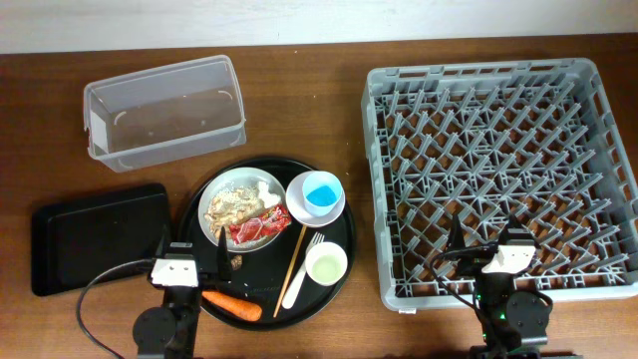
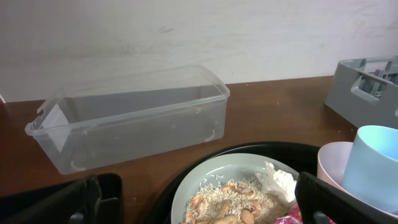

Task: Sort waste into correct bins and load items into the dishwasher rack
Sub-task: 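Move the left gripper over the plate toward the red wrapper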

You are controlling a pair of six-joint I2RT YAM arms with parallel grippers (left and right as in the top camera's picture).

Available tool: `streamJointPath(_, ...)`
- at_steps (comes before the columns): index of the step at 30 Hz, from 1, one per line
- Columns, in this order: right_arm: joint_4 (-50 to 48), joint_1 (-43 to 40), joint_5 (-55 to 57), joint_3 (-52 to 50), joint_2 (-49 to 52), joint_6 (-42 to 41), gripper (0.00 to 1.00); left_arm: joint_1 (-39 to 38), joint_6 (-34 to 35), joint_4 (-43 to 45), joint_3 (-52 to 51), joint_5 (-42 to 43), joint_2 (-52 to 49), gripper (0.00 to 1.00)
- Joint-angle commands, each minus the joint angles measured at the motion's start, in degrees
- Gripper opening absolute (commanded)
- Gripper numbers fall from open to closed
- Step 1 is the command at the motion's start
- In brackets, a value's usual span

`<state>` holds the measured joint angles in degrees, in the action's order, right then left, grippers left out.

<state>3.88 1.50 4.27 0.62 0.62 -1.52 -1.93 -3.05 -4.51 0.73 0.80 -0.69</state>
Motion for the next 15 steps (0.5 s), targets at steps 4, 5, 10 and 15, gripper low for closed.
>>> streamJointPath(4,0.4,0.4,0.9,-0.3,-0.3,-0.2,0.99,-0.3,-0.9,-0.2,-0.2,-0.2,0.2,0.99)
streamJointPath(5,0.4,0.4,0.9,-0.3,-0.3,-0.2,0.99,-0.3,-0.9,-0.2,-0.2,-0.2,0.2,0.99)
streamJointPath(10,0.4,0.4,0.9,-0.3,-0.3,-0.2,0.99,-0.3,-0.9,-0.2,-0.2,-0.2,0.2,0.99)
streamJointPath(15,0.4,0.4,0.9,-0.3,-0.3,-0.2,0.99,-0.3,-0.9,-0.2,-0.2,-0.2,0.2,0.99)
